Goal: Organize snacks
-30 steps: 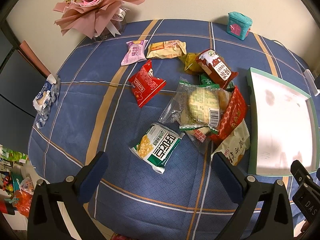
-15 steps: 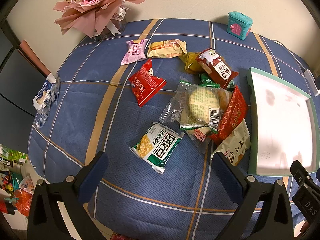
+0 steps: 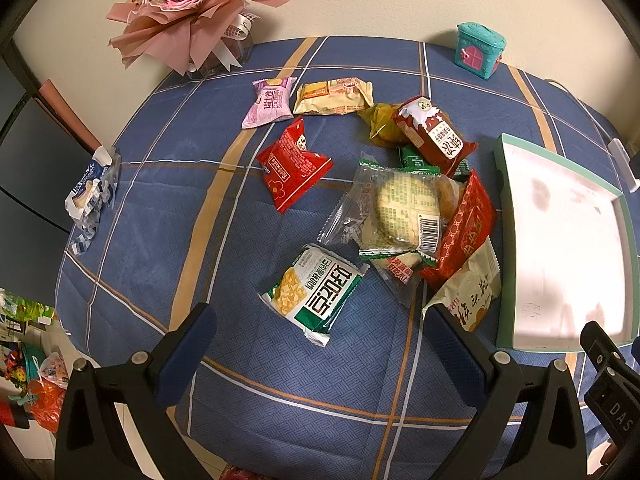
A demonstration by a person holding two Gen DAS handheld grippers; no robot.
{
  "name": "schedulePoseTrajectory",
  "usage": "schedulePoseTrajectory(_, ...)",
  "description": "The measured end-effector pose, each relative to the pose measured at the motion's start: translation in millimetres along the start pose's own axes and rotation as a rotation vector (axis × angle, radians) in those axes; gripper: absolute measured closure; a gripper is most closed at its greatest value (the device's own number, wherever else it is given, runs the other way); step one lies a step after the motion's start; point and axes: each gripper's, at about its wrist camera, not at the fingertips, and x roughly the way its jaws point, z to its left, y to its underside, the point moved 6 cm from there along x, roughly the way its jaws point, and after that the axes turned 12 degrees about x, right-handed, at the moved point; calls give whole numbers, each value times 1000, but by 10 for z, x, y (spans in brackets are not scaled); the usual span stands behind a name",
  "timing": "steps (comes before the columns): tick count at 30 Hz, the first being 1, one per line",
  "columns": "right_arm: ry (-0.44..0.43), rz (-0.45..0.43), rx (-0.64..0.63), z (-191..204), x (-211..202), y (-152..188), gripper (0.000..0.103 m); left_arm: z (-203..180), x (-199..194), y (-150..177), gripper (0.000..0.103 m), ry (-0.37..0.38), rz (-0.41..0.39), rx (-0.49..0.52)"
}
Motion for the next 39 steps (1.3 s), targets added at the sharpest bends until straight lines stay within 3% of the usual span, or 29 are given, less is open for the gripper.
schedulePoseTrajectory(16, -10, -1, -4, 61, 5, 43, 0, 86, 6, 22, 0, 11, -1, -33)
schedulePoseTrajectory(20, -61, -9, -48, 275, -26, 46, 0, 360, 30, 54, 0, -4, -6, -133)
schedulePoseTrajectory(26, -156, 35, -158, 765, 13, 181, 0, 539, 126, 106, 0, 11, -5, -194)
schedulePoseTrajectory(31, -158, 79, -206, 1010, 148, 244, 0, 488, 302, 7, 0, 65, 9, -181)
schedulePoseTrajectory(37, -168, 107, -178, 1071, 251, 272, 0, 374, 528, -65, 0, 96, 64, -131)
schedulePoseTrajectory(39, -165, 112, -170, 1070, 301, 239, 6, 346, 590, -78, 0, 105, 73, -126)
